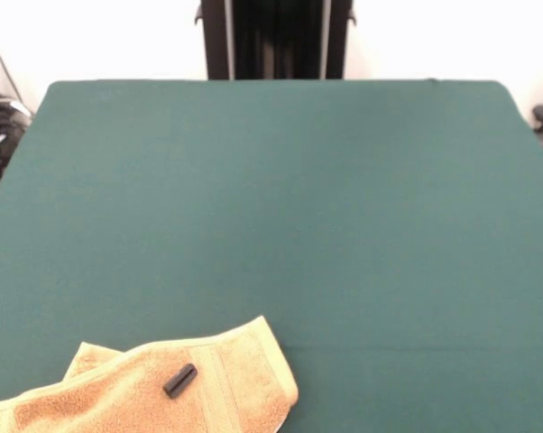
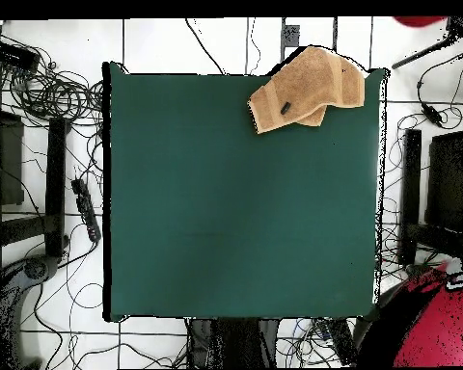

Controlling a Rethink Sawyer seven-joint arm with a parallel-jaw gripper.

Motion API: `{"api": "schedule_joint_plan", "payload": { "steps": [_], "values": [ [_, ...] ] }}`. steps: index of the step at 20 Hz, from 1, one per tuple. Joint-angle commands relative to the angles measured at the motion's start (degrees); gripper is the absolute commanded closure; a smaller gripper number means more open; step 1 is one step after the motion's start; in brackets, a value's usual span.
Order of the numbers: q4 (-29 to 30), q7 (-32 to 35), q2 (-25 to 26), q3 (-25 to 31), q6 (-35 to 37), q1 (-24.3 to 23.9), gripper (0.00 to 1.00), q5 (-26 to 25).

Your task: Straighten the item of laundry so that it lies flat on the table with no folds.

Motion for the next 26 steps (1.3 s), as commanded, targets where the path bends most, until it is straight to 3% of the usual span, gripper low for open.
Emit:
{"api": "schedule_joint_plan", "payload": {
  "steps": [1, 8, 10, 12, 16, 19, 26],
  "values": [
    [0.18, 6.41, -2.24, -8.73, 13.68, 1.85, 1.0, 0.36],
    [-3.36, 7.78, -2.08, -6.34, 14.96, 3.05, 1.0, -0.73],
    [-6.11, 14.44, -1.46, -3.19, 16.02, 5.0, 1.0, -1.16],
    [-8.63, 17.56, -2.67, -0.54, 15.9, 7.14, 1.0, -5.85],
    [-11.53, 17.7, -6.72, 3.14, 20.42, 11.24, 1.0, -19.91],
    [-11.84, 16.21, -9.13, 3.75, 21.75, 13.05, 1.0, -27.67],
    [-11.74, 12.09, -11.88, 5.43, 23.37, 15.25, 1.0, -39.48]
  ]
}}
